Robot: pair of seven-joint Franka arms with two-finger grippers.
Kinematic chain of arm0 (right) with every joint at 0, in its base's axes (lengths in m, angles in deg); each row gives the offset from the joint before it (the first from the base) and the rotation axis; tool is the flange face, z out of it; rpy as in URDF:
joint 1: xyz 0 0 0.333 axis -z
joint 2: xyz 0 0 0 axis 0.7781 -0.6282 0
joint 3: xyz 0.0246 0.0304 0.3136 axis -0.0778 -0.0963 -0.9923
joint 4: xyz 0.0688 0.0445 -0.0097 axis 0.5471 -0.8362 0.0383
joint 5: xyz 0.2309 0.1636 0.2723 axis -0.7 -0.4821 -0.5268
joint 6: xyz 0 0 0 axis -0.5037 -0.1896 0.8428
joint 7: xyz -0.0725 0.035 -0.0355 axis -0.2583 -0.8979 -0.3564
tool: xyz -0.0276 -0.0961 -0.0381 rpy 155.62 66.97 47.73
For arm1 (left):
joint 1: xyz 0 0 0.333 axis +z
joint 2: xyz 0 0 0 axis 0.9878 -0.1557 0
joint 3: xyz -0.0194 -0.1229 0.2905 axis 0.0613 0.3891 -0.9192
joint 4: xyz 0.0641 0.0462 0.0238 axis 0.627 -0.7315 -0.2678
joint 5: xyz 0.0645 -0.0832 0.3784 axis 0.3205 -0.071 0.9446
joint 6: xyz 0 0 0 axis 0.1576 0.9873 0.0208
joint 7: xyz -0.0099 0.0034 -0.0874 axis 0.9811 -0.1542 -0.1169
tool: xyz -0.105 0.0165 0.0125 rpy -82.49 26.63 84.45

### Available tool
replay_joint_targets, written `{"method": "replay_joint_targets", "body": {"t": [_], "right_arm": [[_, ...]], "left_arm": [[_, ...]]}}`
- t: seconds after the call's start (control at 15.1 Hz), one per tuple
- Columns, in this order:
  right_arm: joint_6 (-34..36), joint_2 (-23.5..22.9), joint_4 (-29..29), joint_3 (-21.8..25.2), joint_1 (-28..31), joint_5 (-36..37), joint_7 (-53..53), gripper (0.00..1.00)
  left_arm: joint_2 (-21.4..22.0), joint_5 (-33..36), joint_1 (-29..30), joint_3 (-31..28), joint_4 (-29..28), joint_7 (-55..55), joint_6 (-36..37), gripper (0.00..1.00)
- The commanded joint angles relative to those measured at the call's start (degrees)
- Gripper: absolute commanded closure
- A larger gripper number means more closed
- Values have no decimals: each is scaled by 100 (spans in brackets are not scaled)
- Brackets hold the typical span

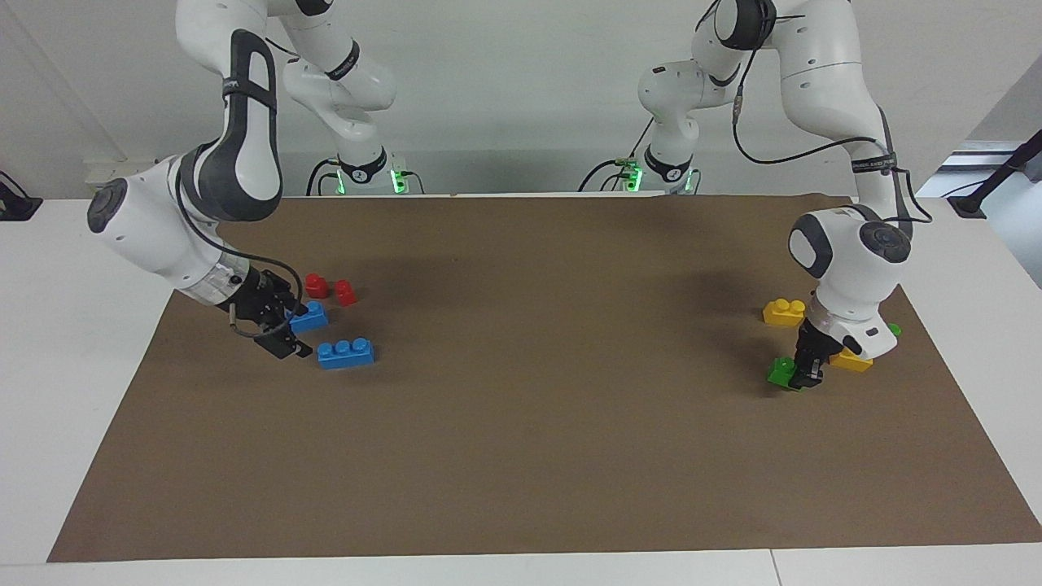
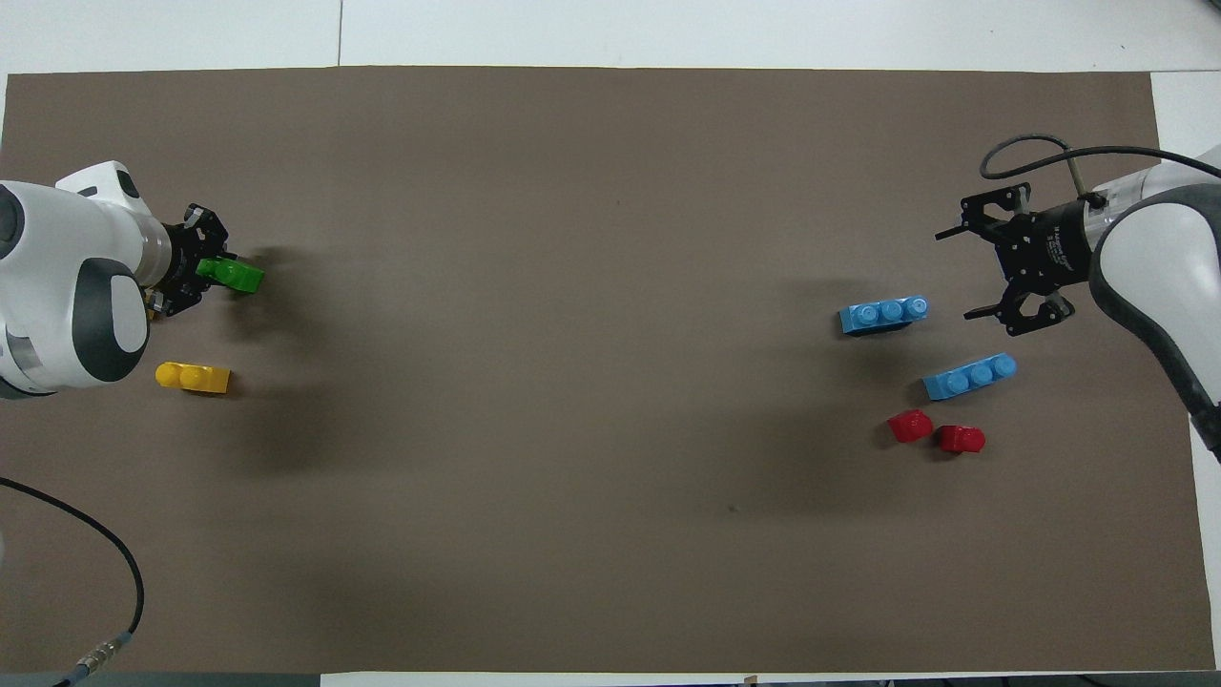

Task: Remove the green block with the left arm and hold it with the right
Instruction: 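Open both grippers to set down the green and blue bricks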

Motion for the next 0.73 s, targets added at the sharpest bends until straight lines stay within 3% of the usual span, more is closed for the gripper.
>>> {"method": "replay_joint_targets", "body": {"t": [0.0,0.4,0.66], "right_arm": [[560,153,392,-8,-15,471,-1139,0],[1141,1039,613,-131,-322,1658,-3365,0],[1536,1462,613,-140,-560,1747,-4421,0]], "left_arm": [[-168,-31,18,28,129,-131,-101,0],[-80,56,-62,63,753,-149,742,0],[279,399,-281,81,903,-228,1165,0]]}}
